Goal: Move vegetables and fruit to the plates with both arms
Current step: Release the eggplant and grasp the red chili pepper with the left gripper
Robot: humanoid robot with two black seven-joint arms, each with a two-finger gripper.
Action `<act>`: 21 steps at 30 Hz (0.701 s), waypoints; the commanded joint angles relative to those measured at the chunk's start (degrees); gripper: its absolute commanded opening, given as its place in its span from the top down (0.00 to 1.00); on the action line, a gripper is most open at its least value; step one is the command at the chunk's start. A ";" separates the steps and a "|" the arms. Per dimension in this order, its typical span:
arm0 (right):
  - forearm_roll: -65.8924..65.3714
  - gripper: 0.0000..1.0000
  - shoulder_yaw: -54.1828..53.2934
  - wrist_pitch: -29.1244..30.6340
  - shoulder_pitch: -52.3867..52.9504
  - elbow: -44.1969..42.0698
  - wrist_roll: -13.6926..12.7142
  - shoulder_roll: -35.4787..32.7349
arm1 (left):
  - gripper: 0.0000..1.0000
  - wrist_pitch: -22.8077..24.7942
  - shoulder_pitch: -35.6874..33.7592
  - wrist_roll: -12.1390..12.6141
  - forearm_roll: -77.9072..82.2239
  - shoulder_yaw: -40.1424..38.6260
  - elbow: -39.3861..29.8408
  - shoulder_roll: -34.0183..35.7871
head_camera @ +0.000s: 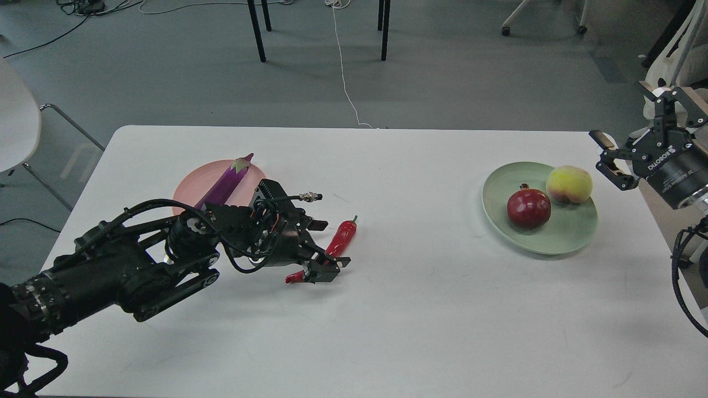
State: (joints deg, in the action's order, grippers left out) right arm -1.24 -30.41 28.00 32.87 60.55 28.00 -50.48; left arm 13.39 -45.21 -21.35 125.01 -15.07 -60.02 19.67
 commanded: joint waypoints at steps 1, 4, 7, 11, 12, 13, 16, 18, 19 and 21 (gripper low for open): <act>0.01 0.02 0.00 0.00 0.00 0.01 0.00 -0.06 | 0.12 -0.55 0.21 -0.01 -0.01 0.04 2.09 -0.51; -0.07 0.02 -0.09 0.00 0.00 0.01 0.00 -0.06 | 0.16 -0.64 0.21 -0.01 -0.01 0.04 2.54 -0.51; 0.01 0.02 0.00 0.00 0.00 0.09 0.00 -0.14 | 0.18 -0.64 0.21 0.08 -0.01 0.04 3.15 -1.04; 0.01 0.02 -0.09 0.00 0.00 0.09 0.00 -0.23 | 0.22 -0.64 0.30 -0.01 -0.01 0.13 5.79 -2.44; 0.01 0.02 -0.09 0.00 0.00 0.09 0.00 -0.23 | 0.22 -0.64 0.30 0.08 -0.01 0.13 6.14 -2.62; 0.01 0.02 -0.09 0.00 0.00 0.09 0.00 -0.32 | 0.22 -0.73 0.30 0.08 -0.01 0.13 6.23 -2.62; 0.01 0.02 -0.09 0.00 0.00 0.18 0.00 -0.67 | 0.22 -0.64 0.56 -0.01 -0.01 0.13 6.32 -2.71; 0.01 0.02 -0.09 0.00 0.00 0.27 0.00 -0.67 | 0.32 -0.64 0.74 -0.01 -0.01 0.13 6.32 -2.71; 0.01 0.02 -0.09 0.00 0.00 0.36 0.00 -0.67 | 0.36 -0.64 0.74 -0.01 -0.01 0.13 6.32 -2.71; 0.01 0.02 -0.09 0.00 0.00 0.36 0.00 -0.67 | 0.46 -0.64 0.83 -0.01 -0.01 0.13 6.32 -2.62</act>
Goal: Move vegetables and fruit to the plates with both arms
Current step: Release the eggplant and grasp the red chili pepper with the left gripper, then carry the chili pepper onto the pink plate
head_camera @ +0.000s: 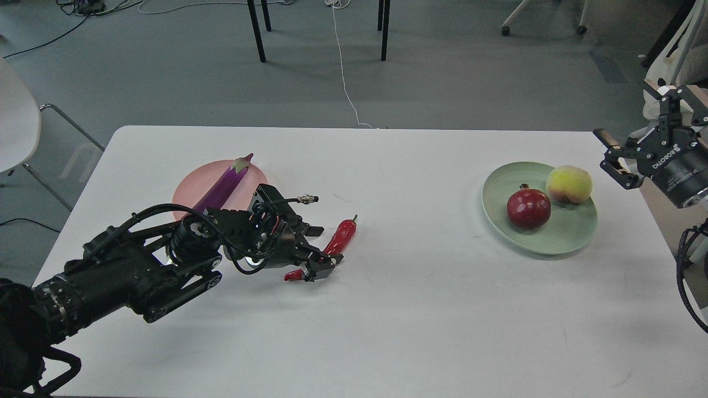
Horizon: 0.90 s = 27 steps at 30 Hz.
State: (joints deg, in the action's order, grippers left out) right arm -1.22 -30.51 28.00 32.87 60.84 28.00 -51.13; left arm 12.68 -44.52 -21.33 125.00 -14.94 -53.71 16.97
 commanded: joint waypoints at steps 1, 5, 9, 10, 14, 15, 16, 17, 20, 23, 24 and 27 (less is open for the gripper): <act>-0.01 0.02 0.01 0.00 0.00 0.07 0.00 -0.03 | 0.55 0.07 0.04 -0.02 0.00 0.00 -0.08 0.08; -0.01 0.02 0.01 0.00 -0.09 0.07 0.00 -0.03 | 0.77 0.07 0.04 0.06 0.00 -0.09 -0.08 -0.01; -0.01 0.02 -0.08 0.00 -0.08 0.07 0.00 -0.03 | 0.89 -0.81 -0.22 -0.02 0.00 -0.18 -0.34 0.08; -0.01 0.02 -0.08 0.00 -0.09 0.07 0.00 -0.03 | 0.89 -1.25 -0.22 -0.02 0.00 -0.18 -0.43 0.25; -0.01 0.02 -0.51 0.00 -0.09 -0.02 0.00 -0.03 | 0.90 -2.30 -0.92 -0.02 0.00 -1.84 -1.22 1.83; -0.01 0.02 -0.60 0.00 -0.09 -0.02 0.00 -0.03 | 0.89 -3.00 -1.36 0.06 0.00 -2.46 -1.65 2.88; -0.09 0.02 -0.60 0.00 -0.09 -0.02 0.00 -0.03 | 0.89 -3.36 -1.97 0.15 0.00 -2.99 -2.27 4.11; -0.01 0.02 -0.69 0.00 -0.09 -0.02 0.00 -0.03 | 0.89 -3.36 -2.94 0.15 0.00 -3.17 -2.71 5.51; -0.09 0.02 -0.69 0.00 -0.09 -0.11 0.00 0.32 | 0.89 -3.36 -5.23 -0.02 -0.37 -3.17 -2.28 9.82; -0.09 0.02 -0.69 0.00 -0.09 -0.11 0.00 0.59 | 0.88 -3.27 -5.41 -0.02 -2.92 -3.08 -0.79 13.60; -0.09 0.02 -0.69 0.00 0.00 -0.11 0.00 0.59 | 0.88 -3.36 -5.32 -0.02 -3.10 -2.99 0.18 14.48; -0.09 0.02 -0.69 0.00 0.00 -0.20 0.00 0.76 | 0.88 -3.36 -4.53 0.06 -3.10 -2.47 0.80 17.12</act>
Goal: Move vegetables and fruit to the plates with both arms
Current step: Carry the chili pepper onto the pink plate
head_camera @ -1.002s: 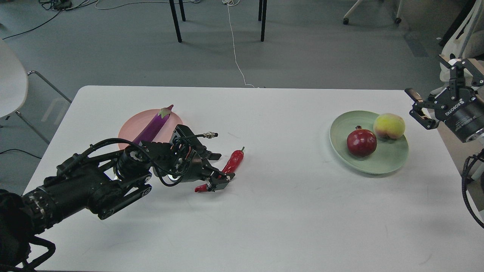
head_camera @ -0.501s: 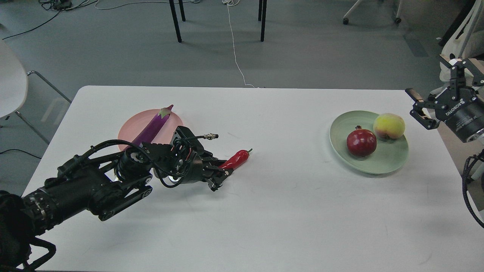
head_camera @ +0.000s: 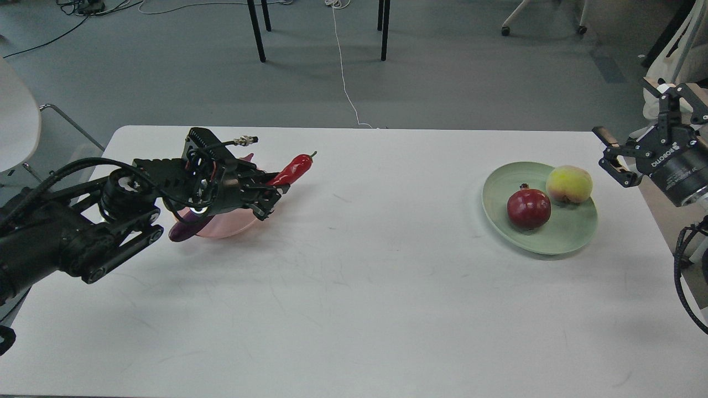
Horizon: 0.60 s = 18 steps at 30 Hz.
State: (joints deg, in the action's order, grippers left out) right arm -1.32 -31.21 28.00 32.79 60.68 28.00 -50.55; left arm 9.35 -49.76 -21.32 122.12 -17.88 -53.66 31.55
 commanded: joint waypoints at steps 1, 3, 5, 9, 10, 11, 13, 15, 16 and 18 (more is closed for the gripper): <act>0.01 0.02 0.01 0.00 0.08 -0.12 0.00 0.19 | 0.88 -0.03 0.80 0.05 -0.22 0.48 0.75 3.07; 0.01 0.02 -0.08 0.00 0.16 -0.12 0.00 0.54 | 0.87 -0.12 2.55 0.05 -0.13 0.13 0.75 3.51; 0.01 0.02 -0.17 0.00 0.25 -0.12 0.00 0.63 | 0.87 -0.20 3.52 0.14 -0.13 -0.22 0.75 3.52; 0.01 0.02 -0.35 0.00 0.17 -0.04 0.00 0.45 | 0.76 -0.21 3.79 0.14 -0.13 -0.05 0.83 3.25; 0.01 0.02 -0.35 0.00 0.16 -0.04 0.00 0.36 | 0.74 -0.21 3.88 0.14 -0.13 -0.05 0.83 3.17; 0.01 0.02 -0.43 0.00 0.16 -0.04 0.00 0.36 | 0.72 -0.21 3.96 0.14 -0.13 -0.05 0.83 3.16; 0.01 0.02 -0.43 0.00 0.16 -0.04 0.00 0.28 | 0.62 -0.21 3.96 0.14 -0.04 -0.05 0.83 3.16; 0.01 0.02 -0.52 0.00 0.16 -0.04 0.00 0.19 | 0.46 -0.21 3.96 0.14 -0.13 -0.05 0.83 3.25; 0.01 0.02 -0.52 0.00 0.16 -0.04 0.00 0.27 | 0.41 -0.12 3.96 0.14 -0.13 -0.05 0.83 3.25; 0.01 0.02 -0.52 0.00 0.16 -0.04 0.00 0.19 | 0.38 -0.12 3.96 0.14 -0.13 -0.05 0.83 3.25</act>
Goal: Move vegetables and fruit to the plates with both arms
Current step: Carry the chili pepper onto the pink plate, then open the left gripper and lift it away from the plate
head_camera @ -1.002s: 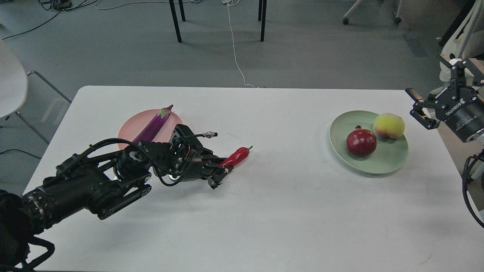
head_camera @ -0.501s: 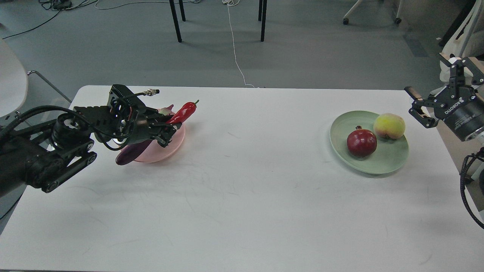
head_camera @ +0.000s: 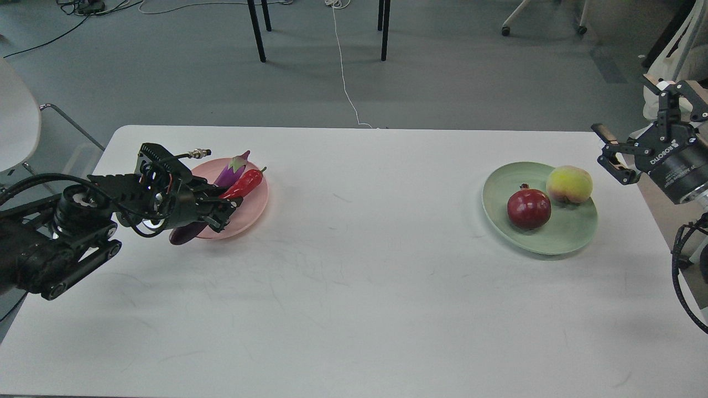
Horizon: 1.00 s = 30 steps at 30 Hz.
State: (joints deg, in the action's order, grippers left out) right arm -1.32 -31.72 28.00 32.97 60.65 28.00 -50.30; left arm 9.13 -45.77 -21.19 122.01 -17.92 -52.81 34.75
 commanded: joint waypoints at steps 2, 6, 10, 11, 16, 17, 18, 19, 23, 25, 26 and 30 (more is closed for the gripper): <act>0.01 0.02 0.00 0.00 -0.01 0.08 0.00 -0.06 | 0.35 0.10 -0.02 0.00 -0.02 -0.01 -0.01 0.14; 0.01 0.02 0.00 0.00 -0.01 0.17 0.00 -0.15 | 0.34 0.01 -0.11 -0.08 -0.02 -0.10 -0.01 0.23; 0.01 0.02 0.00 0.00 -0.01 0.17 0.00 -0.15 | 0.30 0.01 -0.72 -0.17 -0.20 -0.36 -0.53 0.23; 0.01 0.02 0.00 0.00 -0.01 0.17 0.00 -0.15 | 0.28 0.01 -0.89 -0.26 -0.37 -0.63 -0.62 0.23; 0.01 0.02 0.00 0.00 -0.01 0.17 0.00 -0.06 | 0.05 -2.88 -2.22 -1.75 -13.93 -8.34 -5.96 -0.56; 0.01 0.02 -0.09 0.00 -0.01 0.08 0.00 0.11 | 0.04 -3.58 -1.87 -2.10 -20.26 -9.75 -7.98 -0.73; 0.01 0.02 -0.27 0.00 -0.01 0.08 0.00 0.29 | 0.03 -4.02 -1.43 -2.28 -27.98 -10.29 -10.88 -0.74; 0.01 0.02 -0.53 0.00 -0.01 0.08 0.00 0.38 | 0.03 -4.20 -0.81 -2.28 -34.93 -10.30 -13.60 -0.65; 0.01 0.02 -1.15 -1.71 -0.10 -0.01 0.00 2.39 | 0.02 -4.91 5.16 -2.28 -60.53 -11.96 -19.78 -0.65; 0.01 0.02 -1.15 -2.51 -0.10 -0.01 0.00 3.62 | 0.02 -4.91 7.88 -2.28 -68.46 -13.98 -19.78 -1.35; 0.01 0.02 -1.15 -2.69 -0.10 -0.01 0.00 4.24 | 0.02 -4.91 9.72 -2.19 -71.10 -15.55 -19.70 -2.13; 0.01 0.02 -1.94 -4.44 -0.10 -0.09 0.00 6.87 | 0.02 -5.08 15.79 -1.76 -75.42 -24.34 -18.91 -5.04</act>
State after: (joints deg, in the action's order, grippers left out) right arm -1.31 -33.20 24.91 32.87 60.57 28.00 -45.18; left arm 4.13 -33.89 -23.42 49.99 -36.09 -72.29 31.65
